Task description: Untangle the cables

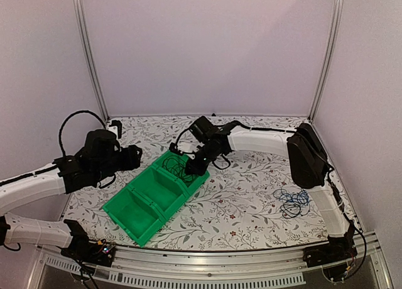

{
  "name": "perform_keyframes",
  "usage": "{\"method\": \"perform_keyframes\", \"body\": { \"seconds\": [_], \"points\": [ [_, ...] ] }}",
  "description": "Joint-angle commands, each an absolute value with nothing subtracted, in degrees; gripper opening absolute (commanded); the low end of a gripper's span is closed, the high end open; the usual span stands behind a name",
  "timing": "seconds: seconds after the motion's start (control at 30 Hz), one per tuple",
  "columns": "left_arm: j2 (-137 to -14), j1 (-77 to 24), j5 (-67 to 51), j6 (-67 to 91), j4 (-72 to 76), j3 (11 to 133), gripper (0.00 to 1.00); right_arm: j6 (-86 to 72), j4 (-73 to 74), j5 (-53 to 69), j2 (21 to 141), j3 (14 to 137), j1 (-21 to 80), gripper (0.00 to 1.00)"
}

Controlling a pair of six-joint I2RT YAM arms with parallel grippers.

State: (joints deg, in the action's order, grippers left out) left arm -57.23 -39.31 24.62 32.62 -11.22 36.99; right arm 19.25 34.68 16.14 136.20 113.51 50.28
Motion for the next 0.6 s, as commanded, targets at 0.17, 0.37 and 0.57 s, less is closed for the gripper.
{"method": "perform_keyframes", "body": {
  "seconds": [0.17,0.37,0.57],
  "points": [
    [-57.7,-38.4,23.8,31.9,-9.9,37.1,0.66,21.7,37.5,13.0,129.2,113.9,51.0,0.32],
    [-59.6,-38.4,20.5,26.2,-7.5,39.5,0.68,23.7,42.2,10.0,122.7,109.1,50.3,0.44],
    [-65.6,-38.8,10.9,21.2,-5.0,44.5,0.65,24.9,40.9,7.9,109.1,92.2,44.9,0.45]
  ]
}}
